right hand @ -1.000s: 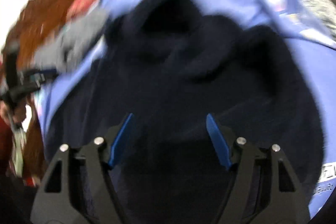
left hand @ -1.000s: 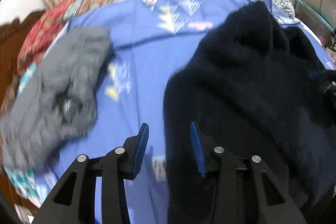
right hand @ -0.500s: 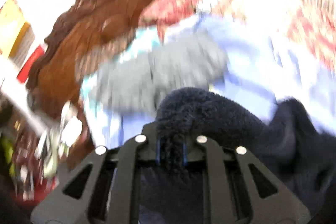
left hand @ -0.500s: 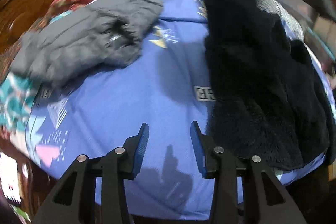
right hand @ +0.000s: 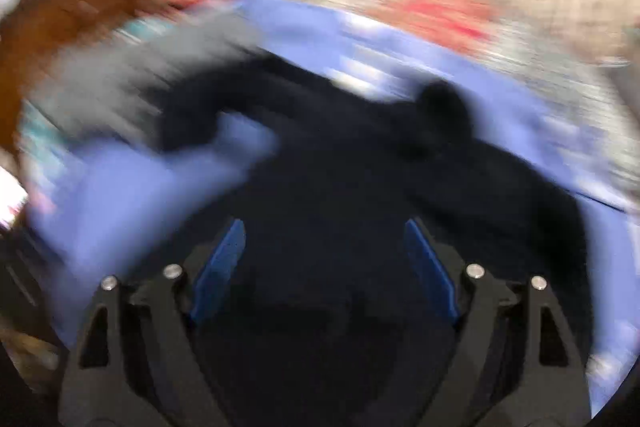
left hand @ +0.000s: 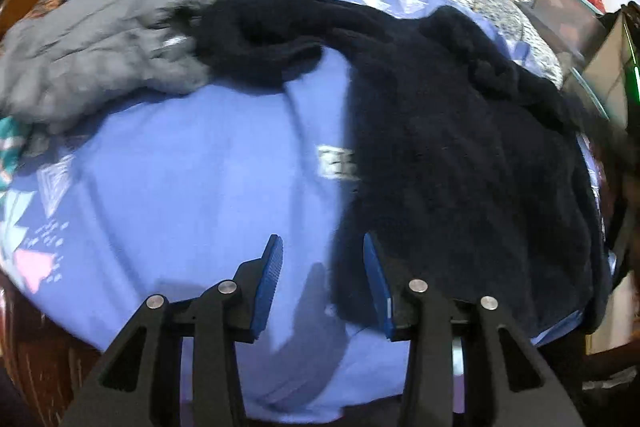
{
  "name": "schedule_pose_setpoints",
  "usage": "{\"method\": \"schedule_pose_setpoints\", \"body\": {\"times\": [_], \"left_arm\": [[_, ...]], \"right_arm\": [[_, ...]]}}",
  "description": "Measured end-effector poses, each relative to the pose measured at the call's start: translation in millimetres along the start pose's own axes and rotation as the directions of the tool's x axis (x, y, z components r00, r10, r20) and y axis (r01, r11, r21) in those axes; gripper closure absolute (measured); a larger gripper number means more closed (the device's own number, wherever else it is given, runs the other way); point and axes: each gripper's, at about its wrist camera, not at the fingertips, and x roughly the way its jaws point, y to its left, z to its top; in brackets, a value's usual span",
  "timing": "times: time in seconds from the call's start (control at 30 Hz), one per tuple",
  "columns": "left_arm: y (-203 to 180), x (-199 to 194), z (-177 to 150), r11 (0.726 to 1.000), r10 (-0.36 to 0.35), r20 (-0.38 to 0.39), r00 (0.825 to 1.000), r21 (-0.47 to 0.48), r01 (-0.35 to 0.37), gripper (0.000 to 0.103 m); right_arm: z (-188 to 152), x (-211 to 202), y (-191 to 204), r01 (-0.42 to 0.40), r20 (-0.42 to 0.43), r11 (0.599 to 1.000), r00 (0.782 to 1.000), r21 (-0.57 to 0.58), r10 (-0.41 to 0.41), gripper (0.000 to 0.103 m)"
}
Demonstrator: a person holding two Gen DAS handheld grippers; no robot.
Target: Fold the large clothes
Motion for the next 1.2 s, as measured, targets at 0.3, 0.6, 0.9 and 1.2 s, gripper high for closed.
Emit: {"method": "schedule_pose_setpoints", "body": {"times": [0.3, 0.6, 0.9, 1.2], "left_arm": [[-54.0, 30.8, 24.2, 0.993, 0.057, -0.054, 0.997, 0.11, -0.051, 0.039], [-38.9, 17.4, 14.8, 0.982, 0.171, -0.07, 0.983, 0.092, -0.164, 0.039], [-27.2, 28.3, 11.1, 0.984, 0.165, -0.098, 0.981, 0.08, -0.157, 0.029], [-16.8, 65.8, 5.2, 0.998, -0.05, -0.23, 0.972, -0.056, 0.038, 0.021]], "right_arm": [[-172.6, -24.3, -195.7, 0.165, -0.256, 0.859, 0.966, 0.485, -0.041, 0.021], [-135.5, -41.9, -299.8, 0.43, -0.232, 0.741, 0.903, 0.517, -0.362, 0.094], [-131.4, -76.6, -255.5, 0.068, -0.005, 0.707, 0.996, 0.704, -0.09, 0.025], [-153.2, -31.9, -24.0, -0.209, -0.123, 0.893, 0.953, 0.399, 0.278, 0.021]]}}
